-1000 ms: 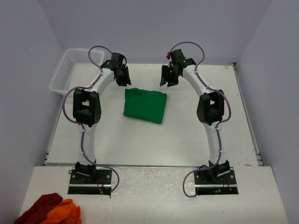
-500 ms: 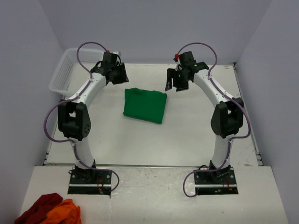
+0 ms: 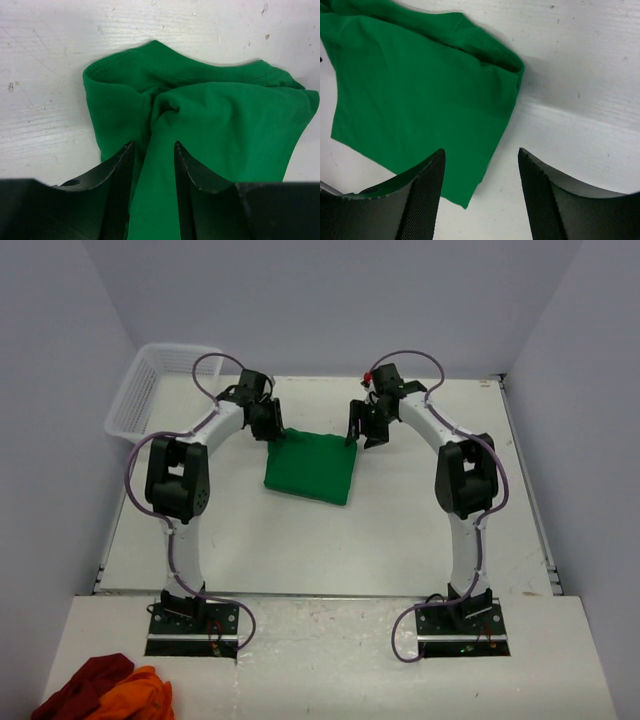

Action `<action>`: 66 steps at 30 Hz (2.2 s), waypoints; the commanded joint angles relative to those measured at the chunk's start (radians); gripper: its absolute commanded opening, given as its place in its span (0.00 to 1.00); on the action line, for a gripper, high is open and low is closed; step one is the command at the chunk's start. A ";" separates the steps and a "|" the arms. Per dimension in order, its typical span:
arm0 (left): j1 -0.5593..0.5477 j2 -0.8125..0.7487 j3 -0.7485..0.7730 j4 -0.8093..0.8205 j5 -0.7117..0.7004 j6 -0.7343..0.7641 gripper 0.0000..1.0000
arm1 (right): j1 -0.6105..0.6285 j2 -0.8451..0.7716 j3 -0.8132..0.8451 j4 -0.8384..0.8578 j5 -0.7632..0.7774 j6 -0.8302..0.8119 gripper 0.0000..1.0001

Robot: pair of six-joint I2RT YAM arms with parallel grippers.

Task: Fold and stack the t-shirts
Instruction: Fold the long partially folded tshirt into a neat square

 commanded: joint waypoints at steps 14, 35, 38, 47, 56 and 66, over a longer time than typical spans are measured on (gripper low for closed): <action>-0.035 -0.021 0.041 -0.001 -0.047 -0.003 0.41 | -0.024 0.244 0.255 -0.057 -0.062 0.026 0.39; -0.061 0.154 0.281 -0.061 -0.100 0.006 0.46 | -0.027 0.215 0.249 -0.055 -0.043 -0.005 0.00; -0.061 0.175 0.293 -0.065 -0.091 0.005 0.46 | -0.027 0.212 0.254 -0.057 -0.040 -0.005 0.00; -0.065 0.164 0.276 -0.061 -0.101 0.006 0.43 | -0.027 0.230 0.268 -0.068 -0.040 0.002 0.00; -0.065 0.169 0.281 -0.061 -0.079 -0.001 0.00 | -0.027 0.233 0.260 -0.065 -0.023 0.002 0.00; -0.068 0.043 0.172 -0.039 -0.122 0.002 0.00 | -0.027 0.146 0.180 -0.016 0.033 0.003 0.00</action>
